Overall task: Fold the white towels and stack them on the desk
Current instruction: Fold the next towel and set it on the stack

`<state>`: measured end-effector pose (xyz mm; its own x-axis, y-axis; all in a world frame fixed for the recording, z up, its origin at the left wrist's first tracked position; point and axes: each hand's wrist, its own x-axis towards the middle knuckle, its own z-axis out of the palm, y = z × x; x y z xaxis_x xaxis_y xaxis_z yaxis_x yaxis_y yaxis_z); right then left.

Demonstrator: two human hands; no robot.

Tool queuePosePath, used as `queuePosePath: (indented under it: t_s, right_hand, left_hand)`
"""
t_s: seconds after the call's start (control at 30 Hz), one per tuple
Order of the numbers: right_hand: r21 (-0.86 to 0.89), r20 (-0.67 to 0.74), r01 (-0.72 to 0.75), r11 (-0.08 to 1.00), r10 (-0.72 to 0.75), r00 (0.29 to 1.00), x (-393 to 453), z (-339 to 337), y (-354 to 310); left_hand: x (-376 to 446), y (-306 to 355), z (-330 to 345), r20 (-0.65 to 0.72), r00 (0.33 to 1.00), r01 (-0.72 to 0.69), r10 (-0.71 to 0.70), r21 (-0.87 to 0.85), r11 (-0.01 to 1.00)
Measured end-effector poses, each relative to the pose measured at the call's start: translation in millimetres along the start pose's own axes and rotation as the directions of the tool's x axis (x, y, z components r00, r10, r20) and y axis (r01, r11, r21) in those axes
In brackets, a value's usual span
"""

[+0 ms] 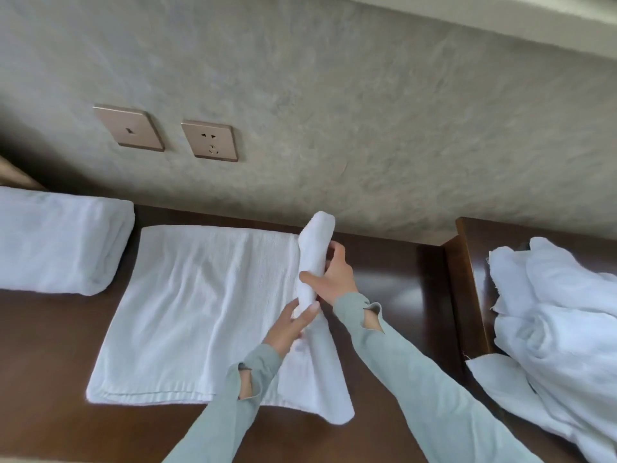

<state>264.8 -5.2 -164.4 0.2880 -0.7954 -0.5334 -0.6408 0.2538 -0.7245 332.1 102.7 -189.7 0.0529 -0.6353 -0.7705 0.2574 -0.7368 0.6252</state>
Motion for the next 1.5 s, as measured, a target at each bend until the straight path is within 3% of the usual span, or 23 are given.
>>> queuePosePath:
  t_s: [0.1, 0.2, 0.33, 0.43, 0.53, 0.6, 0.67, 1.0, 1.13, 1.23, 1.33, 1.43, 1.5]
  right_hand:
    - [0.061, -0.005, 0.023, 0.998, -0.023, 1.000, 5, 54, -23]
    - [0.038, 0.053, 0.028, 0.999, -0.030, 0.998, 19, 103, -29]
    - [0.044, 0.165, 0.036, 0.998, -0.043, 0.985, 26, 136, -15]
    - [-0.117, 0.095, 0.269, 0.956, -0.259, 0.961, 21, 128, 8]
    - [-0.519, 0.049, 0.418, 0.746, -0.462, 0.886, 26, 113, 42]
    - [-0.656, 0.112, 0.385, 0.650, -0.420, 0.901, 27, 103, 54]
    - [-0.690, 0.106, 0.296, 0.661, -0.312, 0.944, 28, 97, 60]
    - [-0.260, -0.097, 0.097, 0.961, -0.126, 0.987, 20, 100, 53]
    - [-0.044, -0.124, -0.024, 0.999, 0.018, 0.992, 20, 92, 51]
    - [-0.004, -0.108, -0.130, 0.992, 0.129, 0.986, 20, 85, 50]
    - [-0.085, -0.090, -0.187, 0.979, 0.180, 0.980, 20, 85, 47]
    - [-0.128, -0.038, -0.248, 0.960, 0.245, 0.969, 23, 84, 43]
    - [-0.136, 0.008, -0.268, 0.954, 0.271, 0.963, 26, 84, 42]
  left_hand:
    - [-9, -3, -31, -0.015, 0.995, -0.104, 0.103, -0.174, 0.979]
    - [-3, -19, -71, -0.180, 0.983, -0.009, -0.044, -0.285, 0.958]
    - [0, -33, -106, -0.309, 0.934, 0.117, -0.181, -0.214, 0.970]
    - [2, -41, -114, -0.314, 0.944, 0.065, -0.100, -0.119, 0.991]
    - [5, -48, -121, -0.335, 0.940, 0.060, -0.063, -0.018, 0.998]
    - [8, -50, -123, -0.264, 0.961, 0.067, -0.081, -0.059, 0.996]
    - [9, -48, -124, -0.210, 0.975, 0.060, -0.071, -0.062, 0.996]
    - [10, -45, -112, -0.012, 0.995, 0.092, -0.099, -0.267, 0.959]
    - [15, -40, -111, -0.029, 0.991, 0.119, -0.128, -0.215, 0.969]
    - [14, -43, -113, -0.191, 0.975, 0.097, -0.113, -0.093, 0.991]
    - [3, -52, -112, -0.432, 0.901, 0.033, 0.035, 0.150, 0.988]
    - [-7, -66, -130, -0.681, 0.720, -0.044, 0.136, 0.151, 0.988]
    - [-7, -79, -155, -0.778, 0.581, 0.060, 0.239, 0.334, 0.941]
